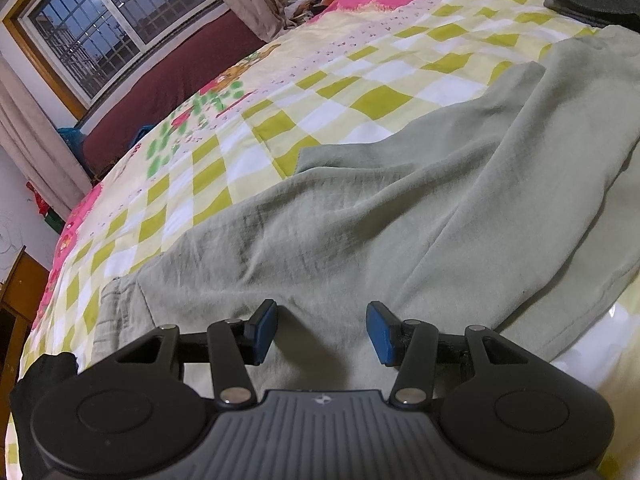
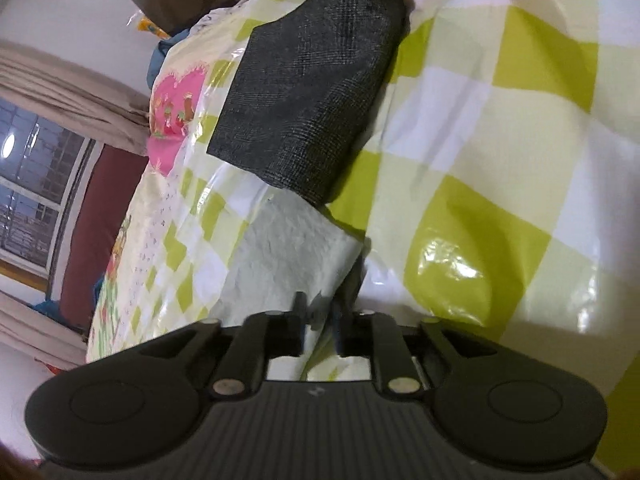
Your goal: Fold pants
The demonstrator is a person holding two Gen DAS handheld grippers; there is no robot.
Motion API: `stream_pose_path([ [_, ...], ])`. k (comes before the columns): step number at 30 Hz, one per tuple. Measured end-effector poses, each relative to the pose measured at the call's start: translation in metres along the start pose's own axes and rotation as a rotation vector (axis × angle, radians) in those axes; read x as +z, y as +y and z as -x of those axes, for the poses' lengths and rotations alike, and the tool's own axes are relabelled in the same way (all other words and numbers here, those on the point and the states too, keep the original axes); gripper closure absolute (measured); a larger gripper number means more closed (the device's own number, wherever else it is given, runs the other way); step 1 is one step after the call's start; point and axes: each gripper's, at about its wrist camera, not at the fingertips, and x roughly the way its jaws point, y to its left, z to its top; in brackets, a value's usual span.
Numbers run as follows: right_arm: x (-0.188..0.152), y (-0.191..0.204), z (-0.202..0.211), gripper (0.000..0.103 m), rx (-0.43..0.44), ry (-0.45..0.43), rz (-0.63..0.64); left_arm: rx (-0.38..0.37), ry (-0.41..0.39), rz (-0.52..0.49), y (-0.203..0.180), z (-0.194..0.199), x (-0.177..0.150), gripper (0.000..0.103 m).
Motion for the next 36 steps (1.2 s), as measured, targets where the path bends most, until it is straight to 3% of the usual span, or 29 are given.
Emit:
stream_pose_path([
  [8, 0.012, 0.011, -0.022, 0.08, -0.051, 0.045, 0.021, 0.004, -0.003, 0.002, 0.001, 0.001, 0.0, 0.041],
  [13, 0.003, 0.001, -0.019, 0.076, -0.008, 0.022, 0.033, 0.002, -0.008, 0.011, 0.001, 0.0, -0.002, 0.041],
  [17, 0.004, 0.002, -0.038, 0.064, 0.066, -0.019, 0.0, 0.004, -0.005, 0.008, 0.0, 0.001, -0.001, 0.041],
  [19, 0.004, 0.008, -0.04, 0.078, 0.084, -0.03, 0.008, 0.008, 0.004, 0.001, -0.001, 0.001, 0.001, 0.041],
  [20, 0.005, 0.008, -0.04, 0.099, 0.125, -0.016, -0.007, 0.01, 0.007, -0.005, -0.001, 0.002, 0.001, 0.041],
  [24, 0.015, 0.01, -0.015, 0.098, 0.262, -0.03, -0.079, 0.017, 0.013, -0.047, -0.007, 0.007, 0.003, 0.041],
  [27, 0.025, 0.017, 0.017, 0.098, 0.329, -0.075, -0.051, 0.009, 0.003, -0.083, -0.011, 0.015, 0.004, 0.041],
  [30, 0.026, 0.015, 0.028, 0.097, 0.235, -0.088, 0.03, -0.007, -0.021, -0.12, -0.019, 0.025, 0.002, 0.041],
  [32, 0.022, -0.002, 0.002, 0.096, 0.025, -0.013, 0.058, -0.007, -0.021, -0.132, -0.025, 0.024, -0.001, 0.041],
  [33, 0.02, -0.013, -0.011, 0.1, -0.064, 0.024, 0.04, -0.002, -0.02, -0.141, -0.028, 0.022, -0.003, 0.041],
  [34, 0.018, -0.02, -0.013, 0.1, -0.053, 0.027, 0.021, 0.003, -0.021, -0.147, -0.029, 0.02, -0.005, 0.04],
  [36, 0.017, -0.02, 0.001, 0.088, -0.014, -0.004, -0.005, -0.003, -0.022, -0.149, -0.027, 0.024, -0.006, 0.041],
])
